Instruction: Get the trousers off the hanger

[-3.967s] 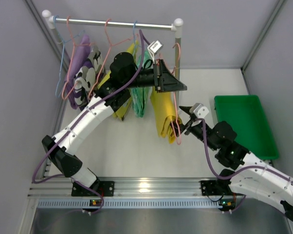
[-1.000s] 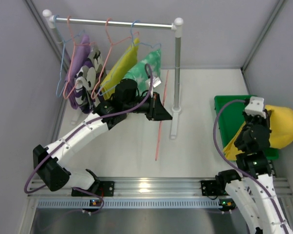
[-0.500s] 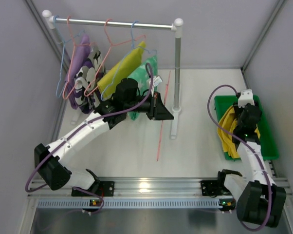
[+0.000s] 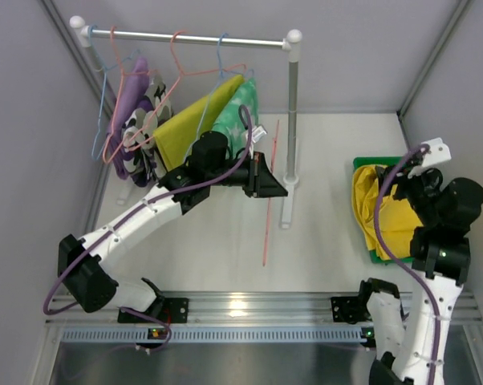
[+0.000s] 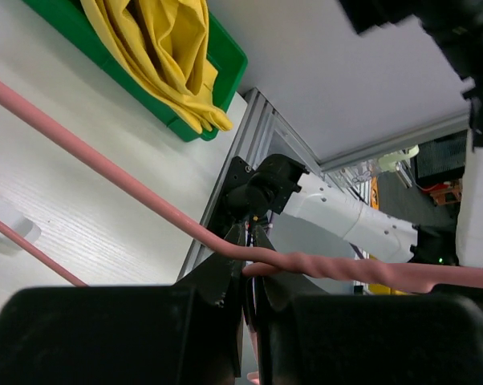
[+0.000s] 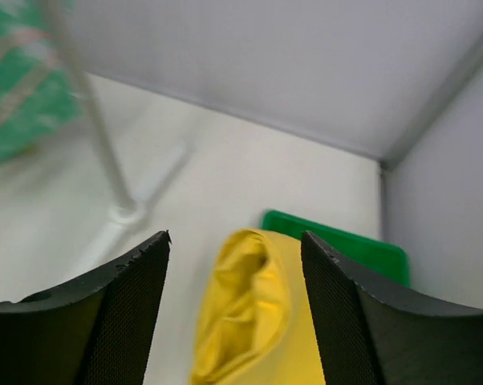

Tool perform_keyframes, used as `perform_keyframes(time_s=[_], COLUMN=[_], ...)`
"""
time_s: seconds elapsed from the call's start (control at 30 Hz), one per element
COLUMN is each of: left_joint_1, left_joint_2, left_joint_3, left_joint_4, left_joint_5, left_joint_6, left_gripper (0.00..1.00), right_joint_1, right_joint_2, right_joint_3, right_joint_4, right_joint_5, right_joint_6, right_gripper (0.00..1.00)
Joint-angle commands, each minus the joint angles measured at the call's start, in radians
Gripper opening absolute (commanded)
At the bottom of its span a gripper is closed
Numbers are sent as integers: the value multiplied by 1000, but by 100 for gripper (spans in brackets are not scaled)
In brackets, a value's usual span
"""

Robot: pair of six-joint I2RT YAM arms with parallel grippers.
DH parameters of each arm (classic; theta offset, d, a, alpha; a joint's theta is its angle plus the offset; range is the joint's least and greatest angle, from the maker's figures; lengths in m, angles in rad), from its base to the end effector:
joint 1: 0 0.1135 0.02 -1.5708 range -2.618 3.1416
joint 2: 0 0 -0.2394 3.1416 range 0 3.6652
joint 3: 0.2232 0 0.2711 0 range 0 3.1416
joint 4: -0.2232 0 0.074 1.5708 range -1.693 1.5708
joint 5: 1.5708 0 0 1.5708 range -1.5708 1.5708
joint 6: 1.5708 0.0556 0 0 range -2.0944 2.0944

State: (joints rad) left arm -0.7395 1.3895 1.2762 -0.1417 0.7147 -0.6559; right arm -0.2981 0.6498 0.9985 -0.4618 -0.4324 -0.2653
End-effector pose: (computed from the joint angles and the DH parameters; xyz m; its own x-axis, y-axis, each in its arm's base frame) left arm 0.2403 -0.2686 0.3495 -0.7439 0.0551 -0.6661 0.6611 0.2072 -0.7212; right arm 0.1799 -0.0309 0.3910 -0.0697 -0.2276 -0.9713 -0.1550 0.9643 -0.2149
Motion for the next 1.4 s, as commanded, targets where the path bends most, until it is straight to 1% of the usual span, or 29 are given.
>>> perform_keyframes(time_s=[0.0,0.03,0.07,0.1,0.13,0.17,0.2,0.3,0.33,0.4,0.43,0.47,0.5,0.53,0.63,0.73,0.77,0.93,1.07,1.1,1.13,1.17,1.23,1.27,1.3,1.33,1.37], left_joint_1=[0,0,0,0,-1,-1,-1,-4,-9,-20,-23,-26,-27,-27,-32,-38,-41,-47,-47,-49,-49,-49,-49,-49,-49,-47,-49], left_joint_2=[-30,-29,-29,-29,-29,-27,-21,-7,-3,16,25,42,48,54,69,77,78,85,89,89,91,89,86,86,85,85,82], left_joint_3=[5,9,14,24,28,35,49,75,84,130,149,167,182,201,219,229,235,255,262,264,265,265,261,262,265,273,278], left_joint_4=[80,86,94,108,113,119,122,125,131,129,125,114,111,113,111,113,114,119,132,131,131,132,133,133,131,125,107], left_joint_5=[-60,-64,-66,-69,-73,-73,-80,-99,-109,-127,-130,-139,-144,-144,-147,-149,-152,-155,-150,-150,-149,-150,-156,-158,-161,-165,-169], left_joint_6=[-40,-48,-65,-71,-89,-100,-108,-163,-181,-182,-182,-183,-191,-194,-197,-197,-197,-192,-203,-206,-206,-205,-199,-192,-179,-165,-148], left_gripper=[0,0,0,0,0,0,0,0,0,0,0,0,0,0,0,0,0,0,0,0,0,0,0,0,2,6,12], right_joint_1=[-13,-13,-12,-12,-6,4,14,108,184,284,419,475,537,653,778,835,844,873,893,895,895,895,895,895,895,893,893], right_joint_2=[-59,-61,-58,-56,-55,-55,-55,-52,-49,-55,-55,-46,-33,-3,60,123,138,226,254,255,257,257,255,257,260,263,263], right_joint_3=[113,117,103,86,63,27,19,5,-4,-26,-27,-29,-23,-3,5,9,17,26,29,28,26,29,34,38,41,42,42], right_joint_4=[-138,-112,-16,58,133,260,285,275,278,281,278,278,253,236,267,325,327,416,451,453,453,483,505,511,534,549,561], right_joint_5=[-453,-527,-657,-701,-727,-768,-776,-749,-729,-610,-562,-472,-416,-314,-247,-232,-206,-216,-193,-189,-189,-192,-186,-187,-193,-200,-200], right_joint_6=[245,326,504,617,715,867,902,909,940,943,922,910,890,850,836,837,836,912,946,952,963,968,995,1008,1020,1050,1063], right_gripper=[64,61,58,53,52,52,51,53,53,53,54,54,54,54,54,54,54,53,50,48,43,33,23,8,2,0,0])
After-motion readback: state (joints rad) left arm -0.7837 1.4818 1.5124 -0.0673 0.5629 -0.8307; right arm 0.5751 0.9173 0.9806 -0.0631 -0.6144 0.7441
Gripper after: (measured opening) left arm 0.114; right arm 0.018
